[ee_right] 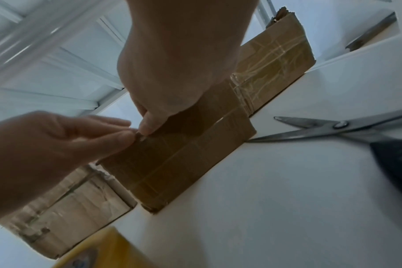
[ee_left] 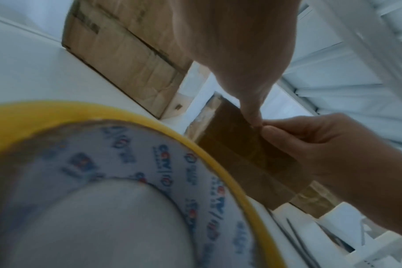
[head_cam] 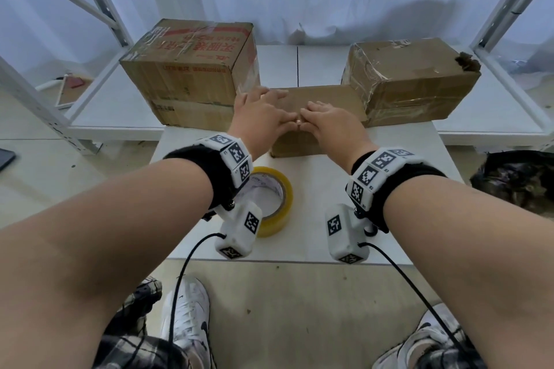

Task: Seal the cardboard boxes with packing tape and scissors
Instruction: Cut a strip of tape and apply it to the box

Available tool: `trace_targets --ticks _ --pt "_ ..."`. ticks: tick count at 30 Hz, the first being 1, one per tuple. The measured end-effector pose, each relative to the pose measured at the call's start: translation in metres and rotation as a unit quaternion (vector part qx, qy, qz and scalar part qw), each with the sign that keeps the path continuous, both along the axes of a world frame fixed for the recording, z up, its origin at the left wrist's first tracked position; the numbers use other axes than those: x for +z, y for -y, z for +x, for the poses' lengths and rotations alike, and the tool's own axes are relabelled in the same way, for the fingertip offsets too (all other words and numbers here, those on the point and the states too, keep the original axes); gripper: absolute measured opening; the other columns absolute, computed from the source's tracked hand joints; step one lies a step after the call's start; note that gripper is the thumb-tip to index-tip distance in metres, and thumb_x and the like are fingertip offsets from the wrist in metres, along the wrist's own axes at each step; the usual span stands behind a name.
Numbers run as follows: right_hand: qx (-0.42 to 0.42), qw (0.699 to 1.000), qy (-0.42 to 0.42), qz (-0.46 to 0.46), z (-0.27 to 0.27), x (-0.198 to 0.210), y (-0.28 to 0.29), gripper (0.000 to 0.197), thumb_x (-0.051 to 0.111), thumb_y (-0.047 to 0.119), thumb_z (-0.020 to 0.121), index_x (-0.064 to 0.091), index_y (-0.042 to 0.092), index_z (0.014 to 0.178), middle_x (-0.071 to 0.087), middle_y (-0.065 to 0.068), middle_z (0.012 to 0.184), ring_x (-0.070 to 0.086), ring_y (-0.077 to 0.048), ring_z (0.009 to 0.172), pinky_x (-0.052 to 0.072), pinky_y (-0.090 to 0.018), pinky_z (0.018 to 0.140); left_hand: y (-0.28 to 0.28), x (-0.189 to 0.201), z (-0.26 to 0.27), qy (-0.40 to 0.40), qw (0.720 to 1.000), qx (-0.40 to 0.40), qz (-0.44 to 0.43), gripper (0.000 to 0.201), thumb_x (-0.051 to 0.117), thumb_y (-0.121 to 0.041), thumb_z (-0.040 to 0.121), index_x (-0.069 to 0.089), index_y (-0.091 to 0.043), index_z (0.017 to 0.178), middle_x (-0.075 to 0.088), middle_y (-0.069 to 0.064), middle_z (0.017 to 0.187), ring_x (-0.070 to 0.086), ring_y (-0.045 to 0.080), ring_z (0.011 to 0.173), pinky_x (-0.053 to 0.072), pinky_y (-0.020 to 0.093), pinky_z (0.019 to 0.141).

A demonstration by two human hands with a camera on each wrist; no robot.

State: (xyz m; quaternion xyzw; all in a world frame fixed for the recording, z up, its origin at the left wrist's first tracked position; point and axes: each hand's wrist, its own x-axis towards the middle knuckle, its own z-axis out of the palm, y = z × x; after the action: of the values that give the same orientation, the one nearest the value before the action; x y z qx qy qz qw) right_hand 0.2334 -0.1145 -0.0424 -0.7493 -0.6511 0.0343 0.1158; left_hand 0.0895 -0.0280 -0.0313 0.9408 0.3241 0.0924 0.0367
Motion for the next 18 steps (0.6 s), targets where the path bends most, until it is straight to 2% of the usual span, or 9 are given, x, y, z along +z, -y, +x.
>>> trace_targets --ticks 4,7,10,13,15,18 --pt "0.013 0.999 0.040 -0.012 0.007 0.000 0.004 0.039 0.035 0.023 0.105 0.047 0.010 0.139 0.038 -0.010 0.151 0.030 -0.023 0.142 0.022 -0.030 0.113 -0.010 -0.005 -0.017 -0.009 0.999 -0.007 0.041 0.032 0.048 -0.045 0.096 0.062 -0.039 0.124 0.035 -0.006 0.152 0.023 0.024 0.138 0.014 0.040 0.109" --pt "0.008 0.999 0.033 -0.011 0.010 0.002 0.006 0.037 0.038 0.022 0.104 0.052 0.008 0.135 0.042 -0.010 0.149 0.033 -0.022 0.141 0.028 -0.033 0.112 -0.011 -0.006 -0.021 0.002 0.998 -0.007 0.056 0.030 0.051 -0.044 0.095 0.065 -0.036 0.120 0.040 -0.005 0.149 0.027 0.023 0.136 0.015 0.038 0.105" --pt "0.004 1.000 -0.016 0.013 0.014 0.004 0.008 0.034 0.045 0.020 0.102 0.059 0.007 0.130 0.041 -0.010 0.149 0.041 -0.023 0.136 0.028 -0.030 0.113 -0.008 -0.006 -0.018 0.028 0.999 -0.004 0.046 0.031 0.053 -0.044 0.094 0.067 -0.033 0.119 0.041 -0.006 0.148 0.027 0.022 0.135 0.015 0.038 0.106" --pt "0.019 0.999 -0.030 0.010 0.019 0.002 0.008 0.033 0.048 0.011 0.100 0.058 0.008 0.131 0.042 -0.009 0.148 0.046 -0.022 0.133 0.027 -0.024 0.112 -0.005 -0.007 -0.015 0.018 0.999 -0.011 0.047 0.031 0.051 -0.043 0.095 0.065 -0.035 0.121 0.041 -0.006 0.147 0.027 0.022 0.135 0.015 0.040 0.107" --pt "0.027 1.000 -0.010 -0.002 0.020 0.002 0.009 0.039 0.048 0.001 0.098 0.054 0.010 0.135 0.041 -0.008 0.149 0.046 -0.022 0.132 0.029 -0.026 0.113 -0.004 -0.003 -0.013 0.003 0.999 -0.006 0.050 0.029 0.051 -0.041 0.096 0.065 -0.035 0.121 0.042 -0.006 0.147 0.027 0.023 0.135 0.016 0.041 0.108" --pt "0.026 0.998 0.044 -0.034 0.016 0.011 0.016 0.056 0.042 -0.011 0.092 0.045 0.013 0.143 0.036 -0.007 0.152 0.043 -0.028 0.134 0.033 -0.036 0.112 -0.005 0.007 -0.017 -0.020 0.998 0.002 0.055 0.027 0.053 -0.040 0.095 0.069 -0.033 0.115 0.043 -0.007 0.146 0.027 0.022 0.134 0.018 0.042 0.108"
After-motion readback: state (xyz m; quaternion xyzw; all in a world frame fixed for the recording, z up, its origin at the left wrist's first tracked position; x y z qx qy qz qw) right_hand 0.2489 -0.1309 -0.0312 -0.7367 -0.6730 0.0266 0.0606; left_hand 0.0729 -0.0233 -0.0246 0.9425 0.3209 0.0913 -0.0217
